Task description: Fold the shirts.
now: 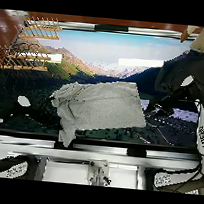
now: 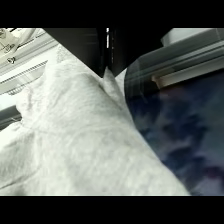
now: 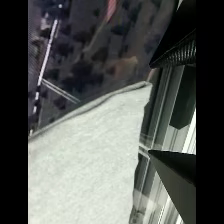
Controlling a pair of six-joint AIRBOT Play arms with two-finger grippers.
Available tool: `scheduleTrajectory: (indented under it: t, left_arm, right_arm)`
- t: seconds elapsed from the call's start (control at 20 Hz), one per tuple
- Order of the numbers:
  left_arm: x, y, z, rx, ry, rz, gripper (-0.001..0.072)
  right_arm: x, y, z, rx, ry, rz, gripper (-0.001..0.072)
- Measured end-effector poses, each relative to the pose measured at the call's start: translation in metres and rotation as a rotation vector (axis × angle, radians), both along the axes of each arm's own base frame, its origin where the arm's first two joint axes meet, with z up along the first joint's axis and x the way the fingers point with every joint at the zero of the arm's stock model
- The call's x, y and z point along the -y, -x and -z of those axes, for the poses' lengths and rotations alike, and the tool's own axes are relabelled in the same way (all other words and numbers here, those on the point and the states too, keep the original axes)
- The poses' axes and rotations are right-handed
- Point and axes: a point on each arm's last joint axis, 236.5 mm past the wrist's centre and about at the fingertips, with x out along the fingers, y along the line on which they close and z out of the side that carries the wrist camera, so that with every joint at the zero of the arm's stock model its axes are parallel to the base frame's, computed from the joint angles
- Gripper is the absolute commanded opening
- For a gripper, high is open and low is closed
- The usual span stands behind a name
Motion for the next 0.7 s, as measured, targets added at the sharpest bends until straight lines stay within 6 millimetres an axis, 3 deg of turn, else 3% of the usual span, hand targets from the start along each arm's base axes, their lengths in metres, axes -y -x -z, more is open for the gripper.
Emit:
scheduleTrajectory:
  t: [0.2, 0.5, 0.55, 0.65, 0.7]
  left_arm:
    - [0.001, 0.002, -0.002, 0.002, 0.007, 0.011, 0.0043]
    - [0.001, -0.003, -0.008, 0.027, 0.009, 0.015, 0.0043]
    - [0.001, -0.004, -0.01, 0.035, 0.008, 0.017, 0.0043]
    - [0.001, -0.009, -0.014, 0.056, 0.008, 0.018, 0.0043]
    - [0.001, -0.013, -0.017, 0.072, 0.004, 0.02, 0.0042]
  right_arm:
    - [-0.003, 0.011, 0.017, -0.083, 0.002, -0.023, 0.0626]
    - [-0.026, 0.04, 0.037, -0.18, -0.004, -0.094, 0.0621]
    - [-0.03, 0.046, 0.041, -0.2, 0.001, -0.095, 0.0527]
    - [-0.038, 0.049, 0.047, -0.198, 0.013, -0.101, 0.0115]
    - [-0.042, 0.045, 0.05, -0.169, 0.025, -0.1, 0.0068]
